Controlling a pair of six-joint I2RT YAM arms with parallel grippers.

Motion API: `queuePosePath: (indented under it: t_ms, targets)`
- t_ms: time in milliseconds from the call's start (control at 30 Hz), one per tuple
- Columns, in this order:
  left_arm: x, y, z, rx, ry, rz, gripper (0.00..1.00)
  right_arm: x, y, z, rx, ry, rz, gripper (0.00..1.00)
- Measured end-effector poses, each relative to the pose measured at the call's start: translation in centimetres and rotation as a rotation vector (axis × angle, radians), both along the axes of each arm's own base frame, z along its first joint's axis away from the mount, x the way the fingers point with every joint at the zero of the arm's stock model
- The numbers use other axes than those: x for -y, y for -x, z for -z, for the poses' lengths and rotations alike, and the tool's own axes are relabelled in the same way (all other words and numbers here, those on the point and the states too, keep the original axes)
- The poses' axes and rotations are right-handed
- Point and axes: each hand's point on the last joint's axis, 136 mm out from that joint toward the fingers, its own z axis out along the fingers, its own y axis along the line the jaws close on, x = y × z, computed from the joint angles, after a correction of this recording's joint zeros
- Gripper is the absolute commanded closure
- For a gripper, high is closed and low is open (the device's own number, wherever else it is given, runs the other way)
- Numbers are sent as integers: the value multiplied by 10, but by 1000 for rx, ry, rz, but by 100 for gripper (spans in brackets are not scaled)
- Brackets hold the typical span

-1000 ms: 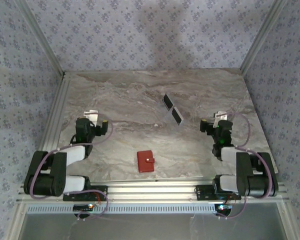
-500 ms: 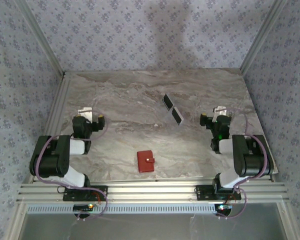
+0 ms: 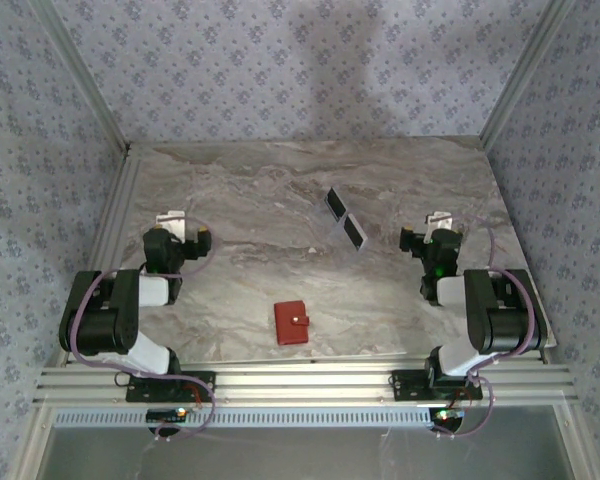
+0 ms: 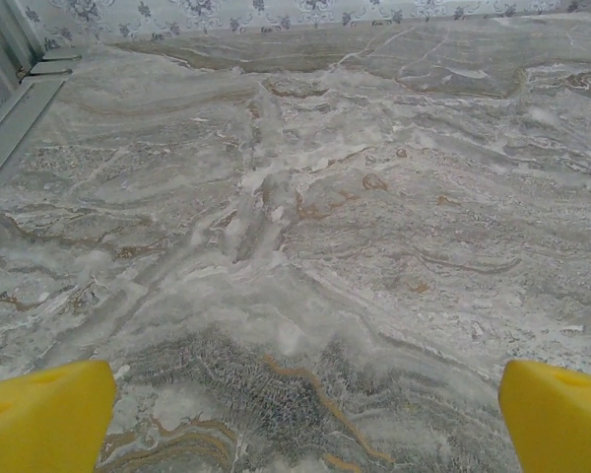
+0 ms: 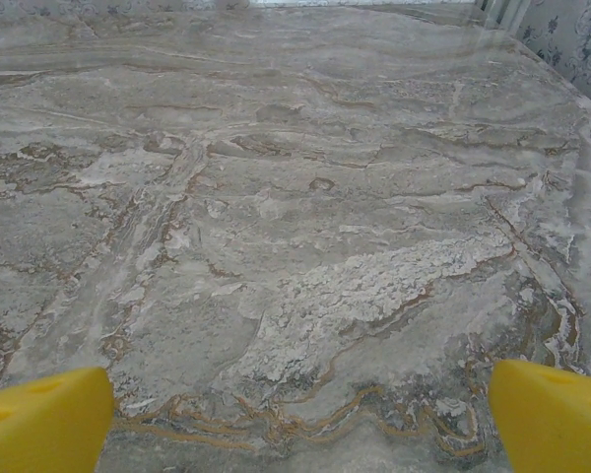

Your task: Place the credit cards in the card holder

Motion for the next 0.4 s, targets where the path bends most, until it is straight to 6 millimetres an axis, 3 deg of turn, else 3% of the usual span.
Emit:
queuePosePath:
  t_ms: [400]
  targets:
    - [-9, -3, 0, -15, 8, -59, 1, 0, 0, 1, -3, 0, 0, 0]
